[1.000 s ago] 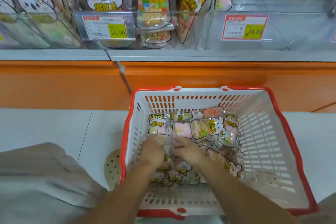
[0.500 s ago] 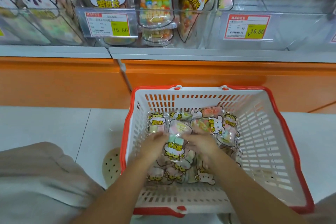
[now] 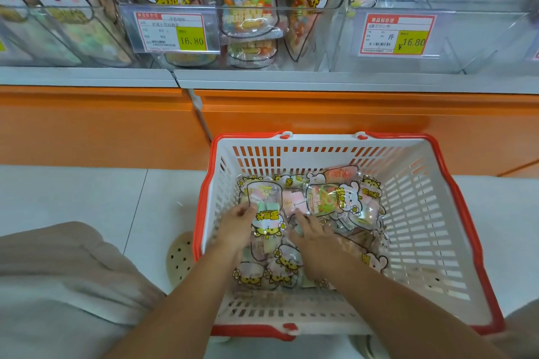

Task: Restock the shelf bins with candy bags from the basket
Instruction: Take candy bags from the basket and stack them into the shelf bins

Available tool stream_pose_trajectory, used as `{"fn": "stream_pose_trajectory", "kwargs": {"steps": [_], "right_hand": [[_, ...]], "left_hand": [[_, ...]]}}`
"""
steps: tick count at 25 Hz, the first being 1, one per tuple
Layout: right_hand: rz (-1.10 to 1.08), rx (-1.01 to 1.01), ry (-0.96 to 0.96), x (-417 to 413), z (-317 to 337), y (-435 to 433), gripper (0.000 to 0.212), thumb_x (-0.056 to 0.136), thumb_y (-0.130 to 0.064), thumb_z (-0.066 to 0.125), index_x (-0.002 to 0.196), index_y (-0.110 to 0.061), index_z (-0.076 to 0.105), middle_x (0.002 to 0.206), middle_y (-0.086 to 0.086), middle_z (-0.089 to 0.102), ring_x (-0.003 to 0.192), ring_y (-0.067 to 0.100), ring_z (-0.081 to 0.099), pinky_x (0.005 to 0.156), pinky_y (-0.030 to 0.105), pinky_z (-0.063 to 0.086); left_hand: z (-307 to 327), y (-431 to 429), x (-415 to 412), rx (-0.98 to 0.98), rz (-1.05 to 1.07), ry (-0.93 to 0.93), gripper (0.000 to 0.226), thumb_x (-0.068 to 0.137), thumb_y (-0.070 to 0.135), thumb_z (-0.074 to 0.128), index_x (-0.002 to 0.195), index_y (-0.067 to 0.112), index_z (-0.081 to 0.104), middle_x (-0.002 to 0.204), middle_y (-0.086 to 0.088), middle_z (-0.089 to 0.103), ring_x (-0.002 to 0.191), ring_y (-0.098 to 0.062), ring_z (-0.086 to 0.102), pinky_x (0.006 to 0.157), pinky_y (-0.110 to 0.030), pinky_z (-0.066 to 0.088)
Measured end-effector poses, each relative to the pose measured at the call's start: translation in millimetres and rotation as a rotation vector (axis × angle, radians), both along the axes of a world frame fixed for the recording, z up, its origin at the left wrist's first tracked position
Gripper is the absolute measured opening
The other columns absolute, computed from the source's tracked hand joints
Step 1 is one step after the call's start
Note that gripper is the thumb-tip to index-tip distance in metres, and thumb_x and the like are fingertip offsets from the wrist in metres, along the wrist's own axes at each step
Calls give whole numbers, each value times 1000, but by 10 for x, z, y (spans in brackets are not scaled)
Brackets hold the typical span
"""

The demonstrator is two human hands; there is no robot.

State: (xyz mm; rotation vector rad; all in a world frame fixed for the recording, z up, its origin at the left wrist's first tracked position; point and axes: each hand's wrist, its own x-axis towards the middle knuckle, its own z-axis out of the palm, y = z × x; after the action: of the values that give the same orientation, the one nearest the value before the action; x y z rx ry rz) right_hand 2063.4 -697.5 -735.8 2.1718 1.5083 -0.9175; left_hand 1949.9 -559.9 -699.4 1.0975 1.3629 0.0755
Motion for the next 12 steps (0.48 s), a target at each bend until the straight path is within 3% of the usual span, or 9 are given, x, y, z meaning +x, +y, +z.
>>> {"fn": "stream_pose_trajectory", "kwargs": {"steps": [4, 7, 8, 10, 12], "right_hand": [[96, 102, -119, -24, -58, -43, 94, 85, -15, 63, 153, -25, 0, 160, 13, -15, 148, 34, -4, 117, 55, 14], [20, 227, 81, 88, 1, -51, 77, 88, -23, 63, 152, -23, 20, 160, 5, 13, 147, 26, 14, 117, 44, 21], [-32, 280, 175, 135, 15, -61, 70, 88, -25, 64, 149, -23, 30, 157, 3, 25, 143, 23, 25, 116, 40, 27], [-334, 399, 406, 189, 37, -123, 52, 87, -22, 67, 137, -25, 50, 139, -1, 50, 127, 19, 49, 102, 36, 45], [-771, 488, 583, 239, 158, -172, 29, 91, -17, 63, 118, -28, 62, 114, -6, 61, 98, 11, 62, 73, 21, 52]], "left_hand": [[-3, 1, -1, -39, 55, -32, 44, 98, 29, 57, 138, 13, 51, 127, -1, 54, 103, -24, 59, 75, -42, 60], [8, 12, 3, -45, 81, -54, 42, 98, 28, 55, 138, 16, 49, 107, 2, 58, 90, -23, 59, 80, -49, 58], [6, 13, 3, -32, 75, -51, 43, 99, 29, 54, 139, 17, 48, 111, 1, 60, 90, -23, 59, 84, -51, 56], [8, 12, 11, -9, 79, -57, 43, 100, 31, 52, 140, 19, 46, 133, -4, 53, 96, -22, 62, 84, -47, 54], [55, -1, 34, -26, 151, -117, 40, 101, 30, 50, 139, 18, 48, 127, -4, 51, 73, -15, 69, 74, -38, 53]]}}
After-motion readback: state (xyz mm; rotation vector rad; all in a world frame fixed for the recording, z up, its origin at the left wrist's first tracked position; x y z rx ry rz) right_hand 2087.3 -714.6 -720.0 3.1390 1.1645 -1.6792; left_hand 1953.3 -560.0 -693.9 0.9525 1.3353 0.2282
